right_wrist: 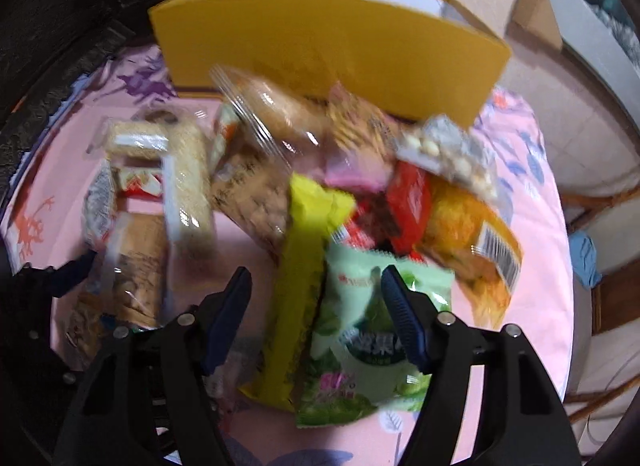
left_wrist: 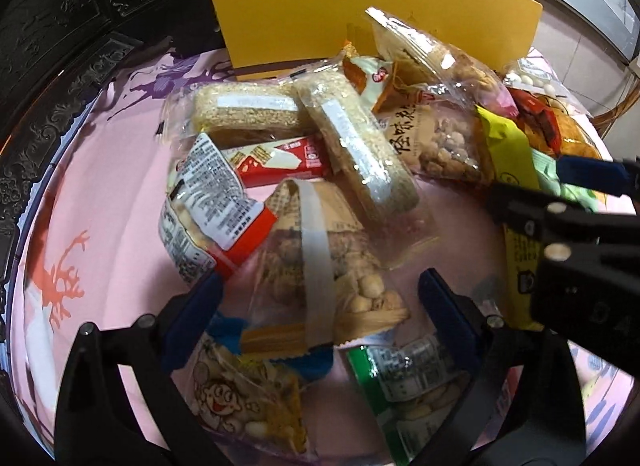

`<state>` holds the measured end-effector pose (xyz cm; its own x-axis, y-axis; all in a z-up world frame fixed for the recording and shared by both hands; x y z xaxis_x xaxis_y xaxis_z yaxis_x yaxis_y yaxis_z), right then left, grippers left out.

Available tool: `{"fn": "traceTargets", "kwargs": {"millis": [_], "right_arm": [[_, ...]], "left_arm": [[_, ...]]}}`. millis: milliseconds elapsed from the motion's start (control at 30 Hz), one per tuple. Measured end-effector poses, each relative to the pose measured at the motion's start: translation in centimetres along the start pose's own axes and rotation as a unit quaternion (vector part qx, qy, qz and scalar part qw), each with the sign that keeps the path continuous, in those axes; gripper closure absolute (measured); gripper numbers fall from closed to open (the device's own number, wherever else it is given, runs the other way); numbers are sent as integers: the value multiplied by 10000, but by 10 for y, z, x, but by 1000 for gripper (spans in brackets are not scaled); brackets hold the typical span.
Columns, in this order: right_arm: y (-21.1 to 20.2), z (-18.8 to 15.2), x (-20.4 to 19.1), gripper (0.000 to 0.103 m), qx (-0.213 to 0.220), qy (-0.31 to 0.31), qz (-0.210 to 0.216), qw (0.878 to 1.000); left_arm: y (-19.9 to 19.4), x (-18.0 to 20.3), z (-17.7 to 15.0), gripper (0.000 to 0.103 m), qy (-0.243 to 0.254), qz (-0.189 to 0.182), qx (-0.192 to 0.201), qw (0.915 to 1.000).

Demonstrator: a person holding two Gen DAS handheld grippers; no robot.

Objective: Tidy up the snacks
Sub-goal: 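Grasp the peanut bag with the left tool while the right tool grasps the yellow bar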

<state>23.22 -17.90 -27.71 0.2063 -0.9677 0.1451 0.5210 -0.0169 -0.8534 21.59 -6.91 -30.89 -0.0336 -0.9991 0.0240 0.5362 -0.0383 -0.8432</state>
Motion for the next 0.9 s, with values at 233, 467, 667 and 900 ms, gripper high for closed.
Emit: {"fn": "traceTargets", "kwargs": {"millis": [233, 467, 667, 900], "right_arm": [[15, 4, -8, 37, -90, 6, 85, 9999], [12, -1, -2, 62, -80, -158, -117, 9998], [7, 1, -3, 79, -10, -159, 187, 9997], [1, 3, -5, 81, 75, 55, 436, 9990]], "left_arm": [[3, -4, 4, 3, -85, -17, 32, 10000], [-1, 6, 7, 43, 86, -222, 64, 9997], [-5, 9, 6, 45, 127, -144, 57, 9998], [-12, 5, 2, 51, 76, -171, 55, 9998]]}}
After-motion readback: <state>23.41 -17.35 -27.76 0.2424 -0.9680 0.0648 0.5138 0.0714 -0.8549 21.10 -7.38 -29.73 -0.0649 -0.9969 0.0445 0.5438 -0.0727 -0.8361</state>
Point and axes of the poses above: each gripper's, at about its wrist camera, not at the fingertips, and y roughly the way its jaws point, x to its right, z to its top, the point moved 9 cm from there along y, roughly the way its jaws point, and after that the axes turned 12 degrees about -y, right-handed, at the moved point
